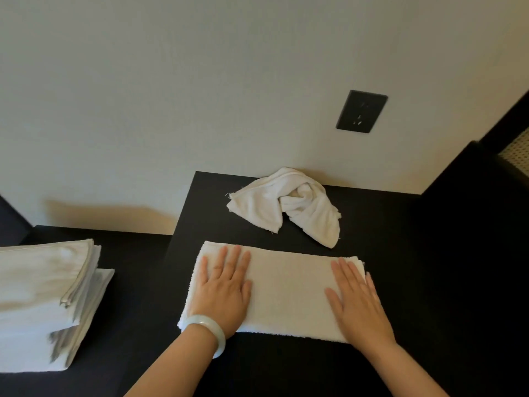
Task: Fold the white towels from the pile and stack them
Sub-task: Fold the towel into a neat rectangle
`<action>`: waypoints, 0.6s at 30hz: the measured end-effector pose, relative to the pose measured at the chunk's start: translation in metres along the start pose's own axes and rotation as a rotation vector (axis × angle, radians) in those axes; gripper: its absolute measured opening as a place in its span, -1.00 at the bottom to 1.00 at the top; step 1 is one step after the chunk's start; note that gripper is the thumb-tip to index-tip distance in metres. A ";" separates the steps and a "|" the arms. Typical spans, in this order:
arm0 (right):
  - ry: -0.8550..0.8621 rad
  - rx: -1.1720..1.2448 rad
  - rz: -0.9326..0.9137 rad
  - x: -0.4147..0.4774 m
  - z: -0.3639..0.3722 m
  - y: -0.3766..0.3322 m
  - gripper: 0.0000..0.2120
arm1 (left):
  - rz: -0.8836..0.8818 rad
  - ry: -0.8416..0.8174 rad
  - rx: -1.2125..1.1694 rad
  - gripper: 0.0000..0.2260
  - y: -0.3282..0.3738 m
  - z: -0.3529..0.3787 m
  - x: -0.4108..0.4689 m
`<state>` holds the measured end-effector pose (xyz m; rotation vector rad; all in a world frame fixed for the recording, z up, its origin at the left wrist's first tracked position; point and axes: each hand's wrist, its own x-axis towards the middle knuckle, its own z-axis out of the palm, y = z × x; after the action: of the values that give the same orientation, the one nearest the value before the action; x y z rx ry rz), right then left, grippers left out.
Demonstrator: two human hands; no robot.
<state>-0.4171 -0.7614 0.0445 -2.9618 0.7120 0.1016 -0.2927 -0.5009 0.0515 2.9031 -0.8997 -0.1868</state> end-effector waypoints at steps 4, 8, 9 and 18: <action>0.059 -0.084 0.202 0.011 -0.016 -0.026 -0.38 | -0.001 0.009 -0.014 -0.44 0.001 0.001 0.002; 0.129 0.006 -0.101 0.015 -0.011 -0.124 -0.39 | -0.002 -0.007 0.001 -0.44 0.000 0.003 0.003; 0.075 0.007 -0.186 0.012 -0.004 -0.142 -0.41 | 0.001 -0.014 0.013 -0.43 0.000 0.004 0.003; -0.012 0.039 0.000 0.007 0.000 -0.005 -0.40 | -0.002 -0.013 -0.006 -0.45 -0.002 0.005 0.003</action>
<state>-0.4090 -0.7604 0.0439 -2.9216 0.7040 0.1042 -0.2900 -0.5017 0.0457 2.9003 -0.8966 -0.2087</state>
